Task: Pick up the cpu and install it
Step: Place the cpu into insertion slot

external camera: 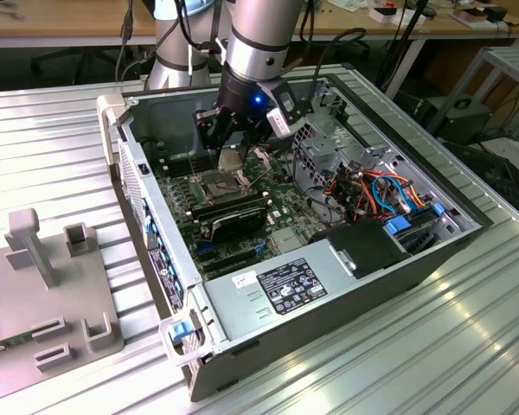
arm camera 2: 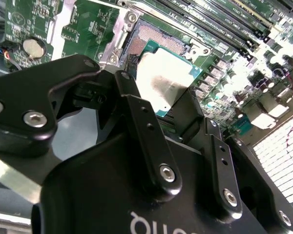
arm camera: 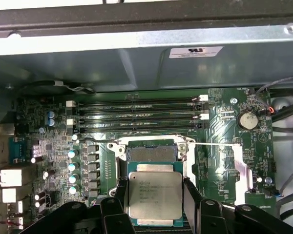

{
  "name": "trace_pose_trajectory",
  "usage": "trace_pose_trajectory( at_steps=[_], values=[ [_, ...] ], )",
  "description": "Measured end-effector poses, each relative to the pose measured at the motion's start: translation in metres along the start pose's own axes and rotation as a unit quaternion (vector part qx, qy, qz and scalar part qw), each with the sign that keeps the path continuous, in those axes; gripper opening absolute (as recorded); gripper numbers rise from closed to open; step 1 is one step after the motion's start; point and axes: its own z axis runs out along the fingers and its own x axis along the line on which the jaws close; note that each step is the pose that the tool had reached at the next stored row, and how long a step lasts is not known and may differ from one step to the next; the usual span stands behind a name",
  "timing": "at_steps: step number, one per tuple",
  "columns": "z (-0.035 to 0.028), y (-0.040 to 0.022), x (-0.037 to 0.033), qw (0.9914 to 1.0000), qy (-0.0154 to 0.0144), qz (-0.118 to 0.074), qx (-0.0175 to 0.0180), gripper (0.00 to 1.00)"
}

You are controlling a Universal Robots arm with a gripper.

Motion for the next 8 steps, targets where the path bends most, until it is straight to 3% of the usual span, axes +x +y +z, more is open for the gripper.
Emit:
trace_pose_trajectory(
  at_steps=[4,8],
  values=[
    [0.0003,0.0,0.0,0.99933,-0.0021,0.036,-0.0009,0.54],
    [0.0007,-0.0001,0.0,0.99764,-0.004,0.069,-0.0017,0.54]
  ],
)
